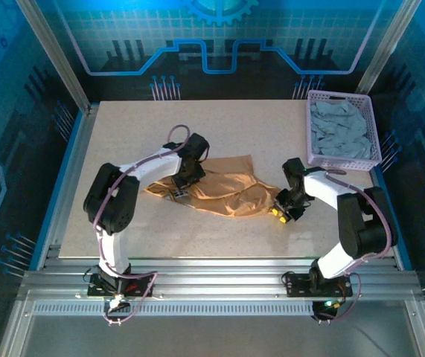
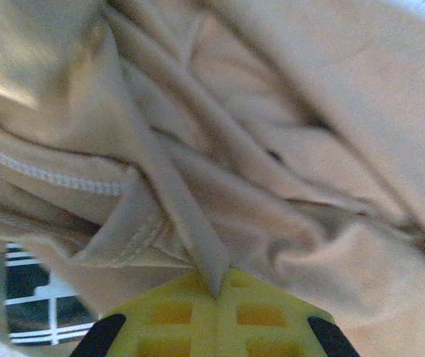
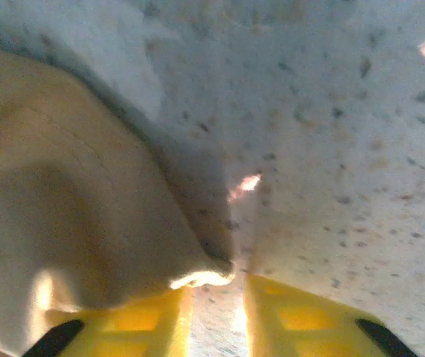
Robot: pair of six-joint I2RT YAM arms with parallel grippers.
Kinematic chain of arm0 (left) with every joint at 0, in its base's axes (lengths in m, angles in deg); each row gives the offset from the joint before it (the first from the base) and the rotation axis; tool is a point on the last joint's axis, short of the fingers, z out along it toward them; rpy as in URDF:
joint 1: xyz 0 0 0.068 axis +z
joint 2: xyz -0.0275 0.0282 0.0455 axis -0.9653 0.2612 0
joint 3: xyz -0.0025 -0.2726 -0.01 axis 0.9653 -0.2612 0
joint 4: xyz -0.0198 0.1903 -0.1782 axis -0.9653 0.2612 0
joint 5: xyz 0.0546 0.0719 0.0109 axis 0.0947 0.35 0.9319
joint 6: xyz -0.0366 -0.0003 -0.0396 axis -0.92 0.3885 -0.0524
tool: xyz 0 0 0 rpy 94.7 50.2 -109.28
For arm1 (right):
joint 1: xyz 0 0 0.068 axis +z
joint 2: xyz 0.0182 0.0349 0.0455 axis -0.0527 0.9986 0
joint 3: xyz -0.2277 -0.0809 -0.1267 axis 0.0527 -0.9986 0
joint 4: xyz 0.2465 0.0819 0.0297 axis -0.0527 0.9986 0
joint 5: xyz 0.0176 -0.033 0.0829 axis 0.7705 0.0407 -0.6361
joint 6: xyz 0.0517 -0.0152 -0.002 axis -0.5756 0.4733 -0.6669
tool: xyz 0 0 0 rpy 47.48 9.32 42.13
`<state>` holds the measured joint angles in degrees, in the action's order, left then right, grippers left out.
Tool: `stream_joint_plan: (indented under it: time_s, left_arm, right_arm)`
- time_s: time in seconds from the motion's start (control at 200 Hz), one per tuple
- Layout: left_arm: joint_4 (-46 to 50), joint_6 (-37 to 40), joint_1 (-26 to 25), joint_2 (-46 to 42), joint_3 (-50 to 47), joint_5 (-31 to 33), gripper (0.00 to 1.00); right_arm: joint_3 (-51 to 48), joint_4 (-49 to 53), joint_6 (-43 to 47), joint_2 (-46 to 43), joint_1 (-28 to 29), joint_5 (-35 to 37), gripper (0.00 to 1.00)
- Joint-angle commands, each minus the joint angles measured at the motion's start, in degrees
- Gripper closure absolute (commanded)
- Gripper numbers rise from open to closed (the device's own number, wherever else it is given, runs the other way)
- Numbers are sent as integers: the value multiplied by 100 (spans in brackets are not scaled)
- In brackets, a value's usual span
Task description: Fold and stack the t-shirts
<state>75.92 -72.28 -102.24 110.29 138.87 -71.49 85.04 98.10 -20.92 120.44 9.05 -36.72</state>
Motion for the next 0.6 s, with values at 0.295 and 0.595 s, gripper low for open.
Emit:
stream_joint_plan:
  time_s: [0.295, 0.595]
  left_arm:
    - [-1322, 573, 1612, -1011, 626, -926, 100]
    - [-2269, 228, 2540, -282, 2929, -1935, 100]
  right_arm:
    - [2388, 28, 910, 565, -280, 800, 100]
    - [5483, 507, 1674, 1423, -482, 815, 100]
